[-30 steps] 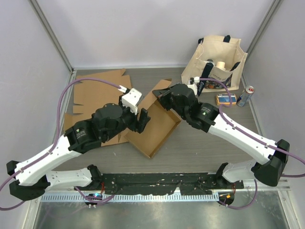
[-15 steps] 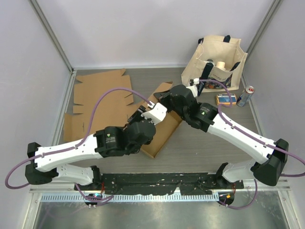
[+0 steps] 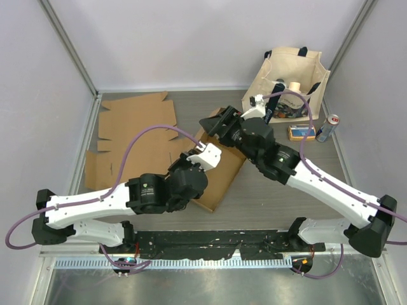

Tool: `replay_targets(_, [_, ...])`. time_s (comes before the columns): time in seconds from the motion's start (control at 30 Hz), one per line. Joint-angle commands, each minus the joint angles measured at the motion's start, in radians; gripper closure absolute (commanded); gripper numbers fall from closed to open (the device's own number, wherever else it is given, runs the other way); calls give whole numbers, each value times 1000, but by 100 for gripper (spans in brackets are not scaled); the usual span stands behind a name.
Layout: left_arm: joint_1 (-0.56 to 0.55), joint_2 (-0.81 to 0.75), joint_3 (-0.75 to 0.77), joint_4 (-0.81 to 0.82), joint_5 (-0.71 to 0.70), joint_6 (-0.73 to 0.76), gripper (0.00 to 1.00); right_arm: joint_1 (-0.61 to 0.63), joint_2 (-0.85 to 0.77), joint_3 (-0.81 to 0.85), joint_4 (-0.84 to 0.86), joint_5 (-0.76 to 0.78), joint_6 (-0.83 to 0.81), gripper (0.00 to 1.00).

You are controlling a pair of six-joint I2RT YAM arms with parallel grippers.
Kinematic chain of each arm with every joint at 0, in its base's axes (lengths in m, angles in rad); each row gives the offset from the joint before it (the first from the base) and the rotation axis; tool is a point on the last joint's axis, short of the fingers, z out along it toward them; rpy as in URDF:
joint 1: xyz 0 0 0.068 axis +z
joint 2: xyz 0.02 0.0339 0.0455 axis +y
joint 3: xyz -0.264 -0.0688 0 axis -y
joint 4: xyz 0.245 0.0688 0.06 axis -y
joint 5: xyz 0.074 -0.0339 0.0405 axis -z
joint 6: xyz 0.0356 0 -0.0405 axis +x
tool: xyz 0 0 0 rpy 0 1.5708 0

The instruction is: Fold the paper box

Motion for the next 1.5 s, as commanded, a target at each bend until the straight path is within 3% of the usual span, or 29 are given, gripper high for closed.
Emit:
replay_targets(0.0, [-3,-74,-12,-53,-9,-128,100,-5,-165,-11,184,-51,-605,23])
replay_targets(0.2, [-3,-194,-4,-208,45,-271,100,-112,-199,-17,38,116,-788,18])
replay_targets(0.3, [-3,-257,-3,-250,74,-325,100,-247,-130,-30,13,27,-791,17])
replay_targets(0.4, [-3,-307,-6,-270,101,-340,100,-347,49,12,-33,-34,-808,16])
replay_targets(0.57, [-3,-361,11,-320,135,-389,100,-389,406,177,-54,-152,-875,11])
replay_targets(0.77, [-3,-438,1,-333,204,-396,100,-393,744,432,-154,-84,-941,11])
replay_targets(1.0, [-3,-430,-26,-308,290,-389,100,-413,905,579,-183,-63,-1036,8])
replay_targets(1.17, [-3,-395,-36,-270,313,-382,100,-479,959,610,-205,-160,-1055,7])
replay_targets(1.27, [-3,-381,-44,-230,310,-377,100,-488,972,604,-202,-217,-1069,7])
replay_targets(1.47, [-3,-343,-36,-205,289,-408,100,-491,990,560,-188,-185,-1076,4])
